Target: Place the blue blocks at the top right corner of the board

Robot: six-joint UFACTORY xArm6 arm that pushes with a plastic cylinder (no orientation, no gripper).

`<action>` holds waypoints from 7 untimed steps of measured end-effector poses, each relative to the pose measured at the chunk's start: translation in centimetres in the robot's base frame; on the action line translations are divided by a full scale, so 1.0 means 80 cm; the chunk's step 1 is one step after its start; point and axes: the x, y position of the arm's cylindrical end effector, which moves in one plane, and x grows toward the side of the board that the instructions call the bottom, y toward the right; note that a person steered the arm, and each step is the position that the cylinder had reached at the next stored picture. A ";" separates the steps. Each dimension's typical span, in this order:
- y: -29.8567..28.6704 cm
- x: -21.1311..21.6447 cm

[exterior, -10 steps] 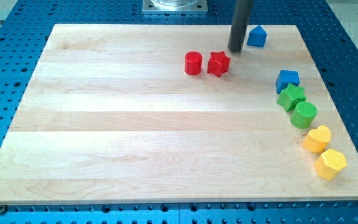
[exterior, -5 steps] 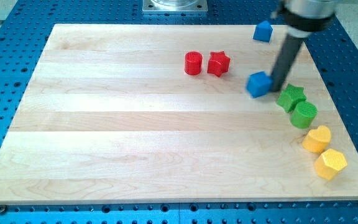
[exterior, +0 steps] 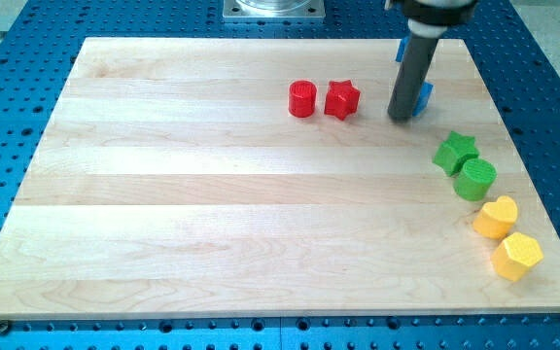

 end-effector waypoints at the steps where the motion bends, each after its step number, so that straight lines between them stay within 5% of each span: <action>1: 0.001 -0.014; 2: -0.032 0.021; 5: 0.039 -0.060; 7: 0.002 0.081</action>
